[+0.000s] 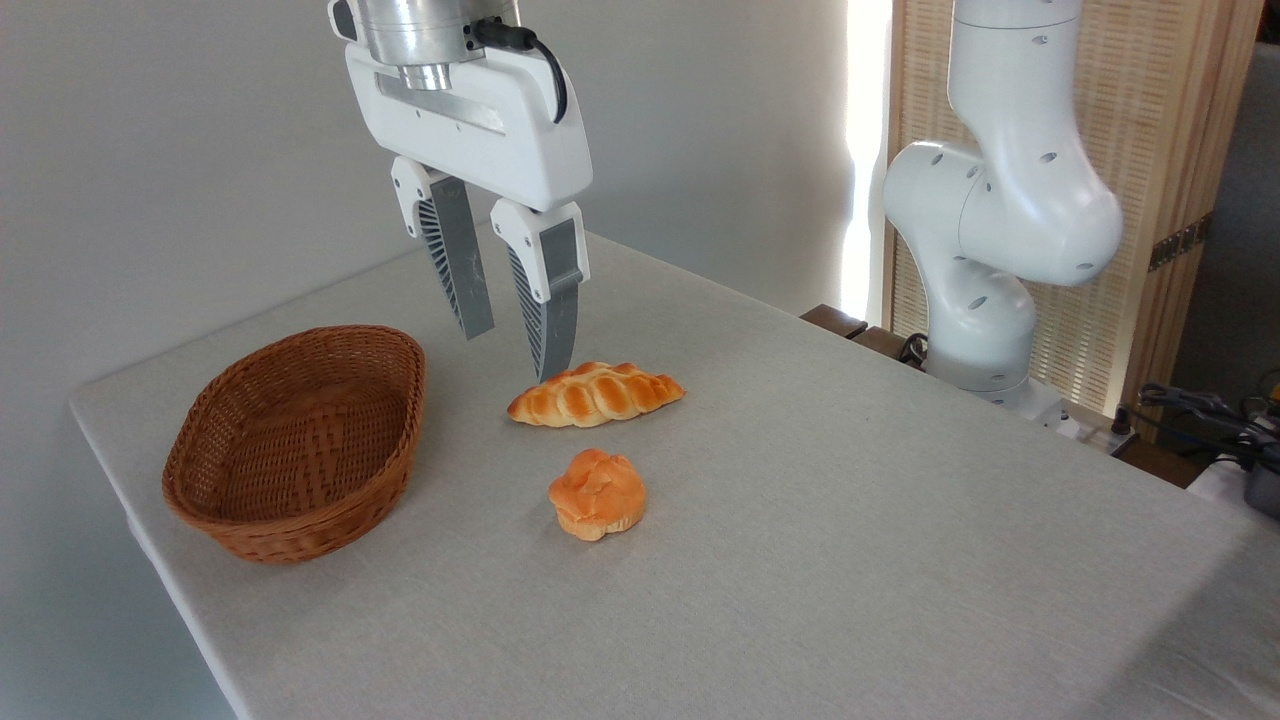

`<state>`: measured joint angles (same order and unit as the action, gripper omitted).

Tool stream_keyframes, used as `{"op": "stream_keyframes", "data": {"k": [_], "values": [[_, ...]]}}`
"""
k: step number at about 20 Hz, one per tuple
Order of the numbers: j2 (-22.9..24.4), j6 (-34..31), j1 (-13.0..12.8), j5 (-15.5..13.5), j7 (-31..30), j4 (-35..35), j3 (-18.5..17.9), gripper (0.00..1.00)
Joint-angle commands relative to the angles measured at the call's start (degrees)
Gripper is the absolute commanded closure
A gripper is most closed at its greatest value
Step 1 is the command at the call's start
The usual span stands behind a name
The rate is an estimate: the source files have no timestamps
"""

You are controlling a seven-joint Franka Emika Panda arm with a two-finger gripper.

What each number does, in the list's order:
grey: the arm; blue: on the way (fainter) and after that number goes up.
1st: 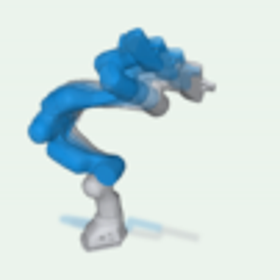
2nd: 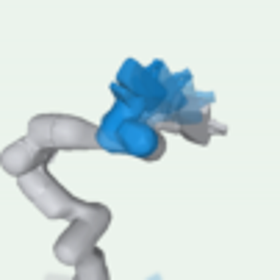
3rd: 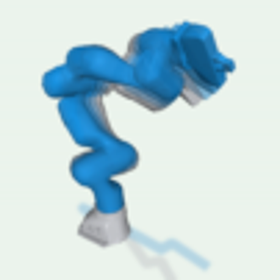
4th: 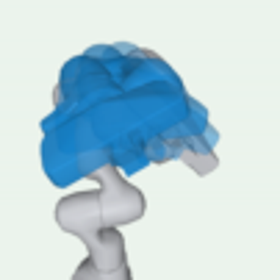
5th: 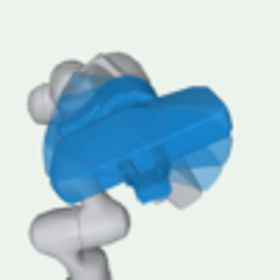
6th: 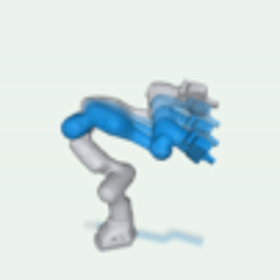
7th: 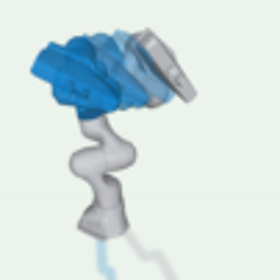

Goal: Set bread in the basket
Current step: 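Move the open gripper down toward the small round orange bun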

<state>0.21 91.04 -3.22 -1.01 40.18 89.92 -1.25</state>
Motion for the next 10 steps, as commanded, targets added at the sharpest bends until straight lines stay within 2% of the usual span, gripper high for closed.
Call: {"op": "stream_keyframes", "data": {"k": [1,10], "values": [[-0.56,-0.86,-0.12,0.14,0.69,-1.24,-0.33,0.0],[-0.47,-1.3,-0.12,0.14,0.69,-0.27,-0.24,0.0]]}}
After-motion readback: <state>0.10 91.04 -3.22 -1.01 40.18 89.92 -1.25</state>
